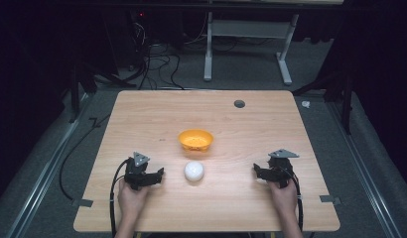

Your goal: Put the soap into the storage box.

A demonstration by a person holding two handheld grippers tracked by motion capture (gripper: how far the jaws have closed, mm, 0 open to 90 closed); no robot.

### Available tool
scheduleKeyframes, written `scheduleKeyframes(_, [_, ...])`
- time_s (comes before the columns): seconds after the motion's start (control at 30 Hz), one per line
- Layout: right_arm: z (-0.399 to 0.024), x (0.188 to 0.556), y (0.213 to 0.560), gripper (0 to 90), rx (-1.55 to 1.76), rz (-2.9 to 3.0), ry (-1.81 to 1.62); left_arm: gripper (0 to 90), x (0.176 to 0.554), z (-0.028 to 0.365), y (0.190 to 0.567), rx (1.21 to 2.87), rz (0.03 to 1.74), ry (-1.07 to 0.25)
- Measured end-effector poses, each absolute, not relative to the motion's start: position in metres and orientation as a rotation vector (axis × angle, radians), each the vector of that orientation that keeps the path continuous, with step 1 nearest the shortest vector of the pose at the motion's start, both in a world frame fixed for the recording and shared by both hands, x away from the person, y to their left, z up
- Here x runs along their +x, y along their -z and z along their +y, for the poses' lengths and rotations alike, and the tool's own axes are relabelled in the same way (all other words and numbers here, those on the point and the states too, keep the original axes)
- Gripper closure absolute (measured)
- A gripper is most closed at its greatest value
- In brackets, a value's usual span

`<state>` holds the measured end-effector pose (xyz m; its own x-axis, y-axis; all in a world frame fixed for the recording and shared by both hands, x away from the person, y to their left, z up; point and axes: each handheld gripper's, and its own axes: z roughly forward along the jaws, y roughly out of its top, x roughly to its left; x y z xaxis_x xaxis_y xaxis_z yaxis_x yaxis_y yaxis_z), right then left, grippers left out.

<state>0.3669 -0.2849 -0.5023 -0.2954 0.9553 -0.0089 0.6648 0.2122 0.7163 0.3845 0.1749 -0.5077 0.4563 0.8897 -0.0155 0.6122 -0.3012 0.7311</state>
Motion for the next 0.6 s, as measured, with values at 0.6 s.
scheduleKeyframes(0.6, [-0.285, 0.3669, 0.5023, 23.7, 1.5, 2.036, -0.851, 18.7, 0.3846, 0.175, 0.5078, 2.026, 1.249, -0.526])
